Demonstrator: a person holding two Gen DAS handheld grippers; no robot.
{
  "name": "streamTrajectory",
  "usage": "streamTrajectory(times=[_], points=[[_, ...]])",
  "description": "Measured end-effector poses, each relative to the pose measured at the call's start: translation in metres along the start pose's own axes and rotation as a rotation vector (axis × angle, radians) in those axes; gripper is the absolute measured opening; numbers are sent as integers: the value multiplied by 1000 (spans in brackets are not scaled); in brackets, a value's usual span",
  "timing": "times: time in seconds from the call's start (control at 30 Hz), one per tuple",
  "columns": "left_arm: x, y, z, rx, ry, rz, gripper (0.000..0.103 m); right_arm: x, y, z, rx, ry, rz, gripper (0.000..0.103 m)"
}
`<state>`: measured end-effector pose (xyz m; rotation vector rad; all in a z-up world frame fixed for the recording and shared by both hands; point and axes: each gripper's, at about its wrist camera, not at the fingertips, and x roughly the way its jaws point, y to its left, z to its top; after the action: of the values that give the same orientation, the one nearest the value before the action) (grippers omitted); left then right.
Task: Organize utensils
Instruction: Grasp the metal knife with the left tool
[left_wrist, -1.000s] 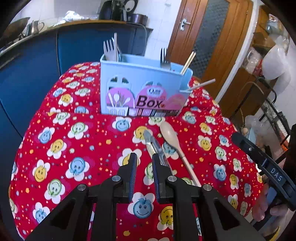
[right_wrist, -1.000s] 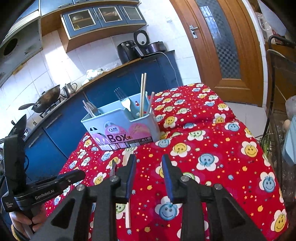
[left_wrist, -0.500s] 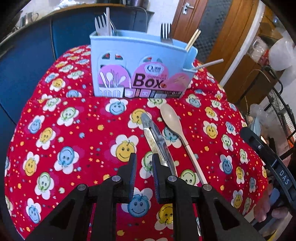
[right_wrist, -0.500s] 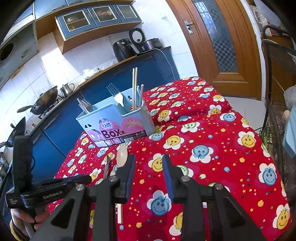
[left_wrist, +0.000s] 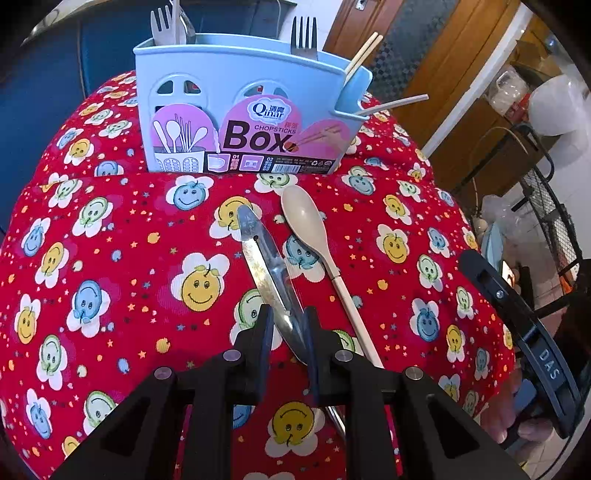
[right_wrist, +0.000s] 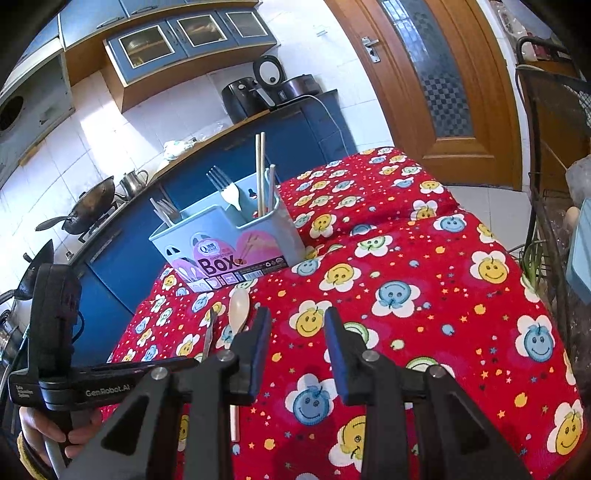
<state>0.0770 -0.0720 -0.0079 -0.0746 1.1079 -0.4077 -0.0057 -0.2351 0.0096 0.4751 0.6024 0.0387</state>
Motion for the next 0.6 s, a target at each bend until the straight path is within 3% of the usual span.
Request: streamTrajectory(times=[0.23, 0.53, 0.6], points=[[9, 0, -2, -11, 17, 34, 17, -2, -3, -1, 7, -4, 2, 33], [17, -7, 4, -7, -2, 12, 16, 0, -5, -2, 8, 2, 1, 33], [18, -8, 5, -6, -14, 17, 9, 0, -6, -3, 10, 3, -1, 33]])
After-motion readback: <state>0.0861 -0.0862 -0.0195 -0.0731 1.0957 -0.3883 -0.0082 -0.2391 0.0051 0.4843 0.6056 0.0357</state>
